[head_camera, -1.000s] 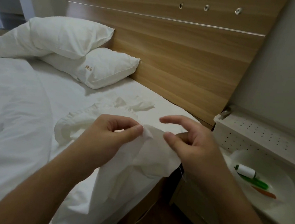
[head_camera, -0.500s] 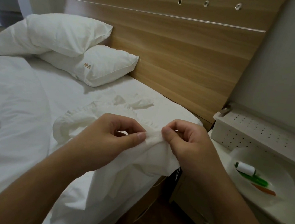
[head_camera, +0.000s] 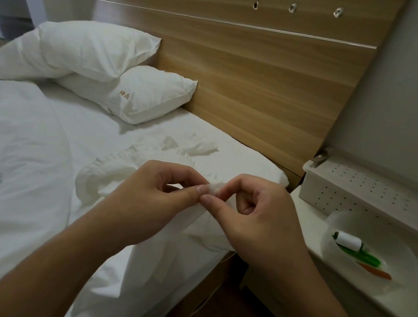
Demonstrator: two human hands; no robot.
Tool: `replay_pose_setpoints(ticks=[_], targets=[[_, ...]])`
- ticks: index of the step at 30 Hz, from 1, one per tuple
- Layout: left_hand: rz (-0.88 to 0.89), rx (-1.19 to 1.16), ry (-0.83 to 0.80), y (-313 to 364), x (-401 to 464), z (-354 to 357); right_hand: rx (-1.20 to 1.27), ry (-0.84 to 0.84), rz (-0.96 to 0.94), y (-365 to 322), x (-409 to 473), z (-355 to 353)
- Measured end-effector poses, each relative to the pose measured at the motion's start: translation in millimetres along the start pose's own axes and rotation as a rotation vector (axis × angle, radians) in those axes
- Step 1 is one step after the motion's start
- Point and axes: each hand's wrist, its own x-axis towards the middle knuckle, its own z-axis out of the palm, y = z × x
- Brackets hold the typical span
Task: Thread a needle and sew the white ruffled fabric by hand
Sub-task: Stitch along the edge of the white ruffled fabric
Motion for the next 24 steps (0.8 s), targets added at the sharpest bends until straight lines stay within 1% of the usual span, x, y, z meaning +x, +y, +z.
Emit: replay_pose_setpoints(ticks=[3,10,17,24], targets=[[-0.016,-0.009,0.006,0,0,-1,-0.02,-0.002,0.016,2,2,0],[-0.075,-0.056,0.035,2,-1,0,0.029,0.002,0.039,2,4,-8],[-0.096,-0.039,0.049,1,0,0,-0.006,-0.024,0.084,8,6,-13],[-0.107,-0.046,0.057,2,-1,0,-0.059,0.028,0.147,14,8,-15]])
